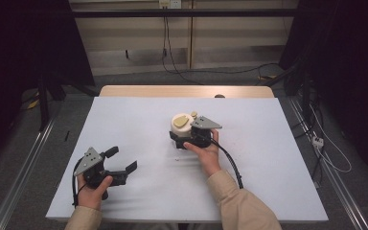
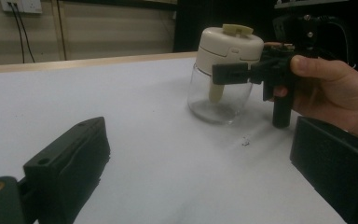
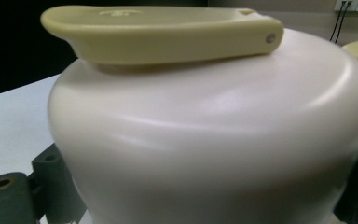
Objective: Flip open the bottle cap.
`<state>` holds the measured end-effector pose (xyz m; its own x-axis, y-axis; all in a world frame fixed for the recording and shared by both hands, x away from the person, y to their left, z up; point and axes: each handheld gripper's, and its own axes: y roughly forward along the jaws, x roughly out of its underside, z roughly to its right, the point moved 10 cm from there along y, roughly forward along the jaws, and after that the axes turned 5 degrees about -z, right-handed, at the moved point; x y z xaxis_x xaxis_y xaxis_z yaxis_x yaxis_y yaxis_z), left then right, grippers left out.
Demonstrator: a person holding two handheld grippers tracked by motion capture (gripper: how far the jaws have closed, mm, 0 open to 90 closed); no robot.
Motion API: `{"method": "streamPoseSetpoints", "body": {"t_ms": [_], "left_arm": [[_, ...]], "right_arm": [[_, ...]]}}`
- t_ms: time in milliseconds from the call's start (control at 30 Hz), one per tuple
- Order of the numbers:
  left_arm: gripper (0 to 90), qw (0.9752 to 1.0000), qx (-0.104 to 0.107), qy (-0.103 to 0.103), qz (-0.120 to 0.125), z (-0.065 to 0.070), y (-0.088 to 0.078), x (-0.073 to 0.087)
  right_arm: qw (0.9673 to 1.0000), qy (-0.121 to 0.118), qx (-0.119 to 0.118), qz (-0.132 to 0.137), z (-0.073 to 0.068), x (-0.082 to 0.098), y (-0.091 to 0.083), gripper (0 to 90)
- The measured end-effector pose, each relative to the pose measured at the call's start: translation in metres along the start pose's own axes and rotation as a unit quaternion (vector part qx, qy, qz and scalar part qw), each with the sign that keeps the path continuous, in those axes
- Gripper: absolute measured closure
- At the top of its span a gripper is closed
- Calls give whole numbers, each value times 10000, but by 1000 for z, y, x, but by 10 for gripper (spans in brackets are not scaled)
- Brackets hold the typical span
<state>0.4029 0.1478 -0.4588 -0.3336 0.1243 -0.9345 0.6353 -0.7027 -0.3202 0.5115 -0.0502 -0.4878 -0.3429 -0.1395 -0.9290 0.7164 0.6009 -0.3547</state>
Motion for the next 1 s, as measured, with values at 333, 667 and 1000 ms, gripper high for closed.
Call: {"method": "streamPoseSetpoints", "body": {"t_ms": [333,667,1000], "left_arm": [[63,9998,-35,-116,-159,4,17,-8],[124,9995,143,-13,-283,16,36,-18],[278,9986,242,-128,-446,18,57,-27]], "right_arm": [[10000,-11,-1,-37,0,0,0,66],[10000,-19,7,-62,0,0,0,66],[10000,-19,0,-74,0,0,0,66]]}}
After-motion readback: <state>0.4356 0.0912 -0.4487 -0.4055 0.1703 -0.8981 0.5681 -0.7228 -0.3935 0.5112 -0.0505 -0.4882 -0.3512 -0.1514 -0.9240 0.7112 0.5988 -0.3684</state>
